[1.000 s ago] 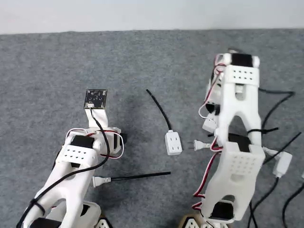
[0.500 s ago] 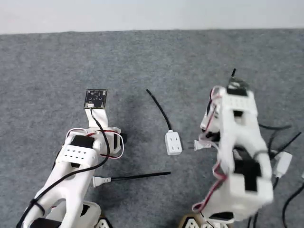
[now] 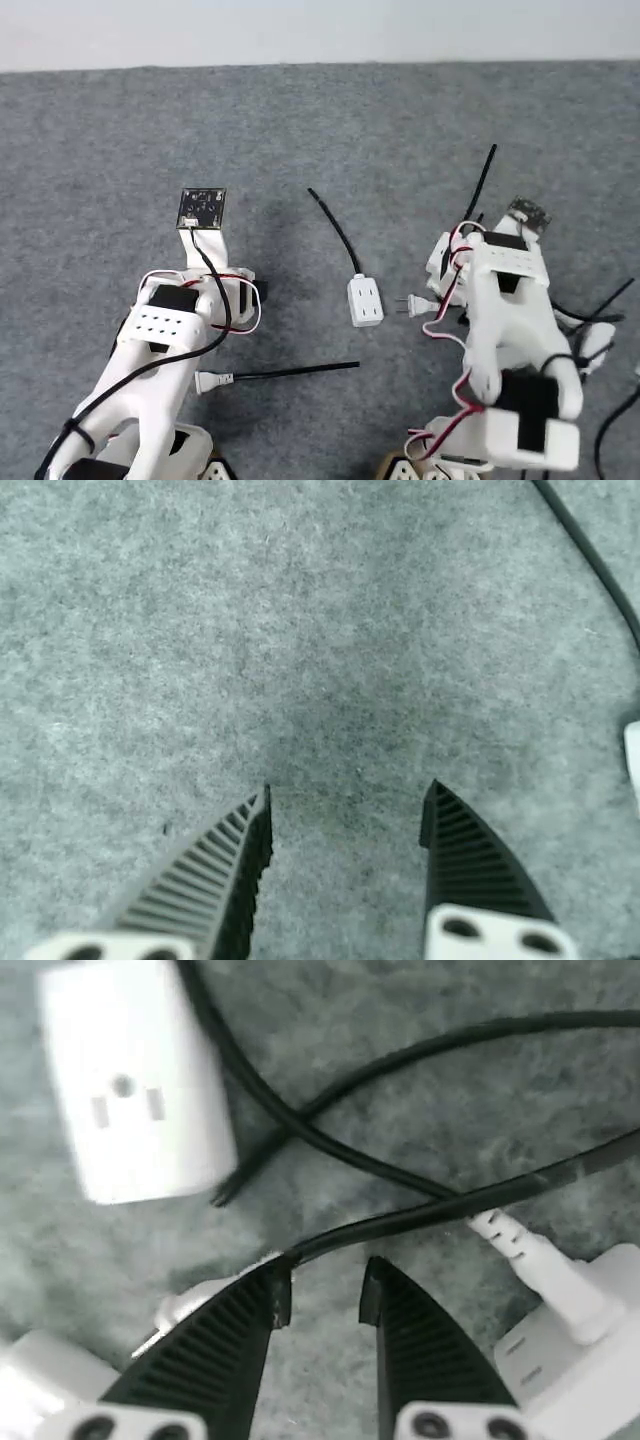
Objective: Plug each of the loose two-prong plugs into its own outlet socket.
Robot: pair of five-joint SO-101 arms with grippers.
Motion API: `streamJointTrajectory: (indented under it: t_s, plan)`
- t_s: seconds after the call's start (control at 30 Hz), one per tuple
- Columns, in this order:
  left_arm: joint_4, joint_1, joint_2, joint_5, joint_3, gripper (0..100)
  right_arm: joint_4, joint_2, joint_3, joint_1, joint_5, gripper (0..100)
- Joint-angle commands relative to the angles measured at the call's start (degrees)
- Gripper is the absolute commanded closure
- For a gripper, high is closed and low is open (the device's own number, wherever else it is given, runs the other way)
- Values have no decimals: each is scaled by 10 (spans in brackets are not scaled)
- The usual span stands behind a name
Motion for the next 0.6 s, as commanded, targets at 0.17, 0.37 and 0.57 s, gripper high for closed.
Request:
streamJointTrajectory:
  t_s: [0.17,0.37,0.57]
  plan:
    - [-18,0,-18,-4,-7,768,12,43,-61,0,-6,869]
    - [-17,0,-18,-4,-7,768,29,14,-76,-3,-11,869]
    - [-16,0,-18,-4,-7,768,27,-4,-72,-28,-43,868]
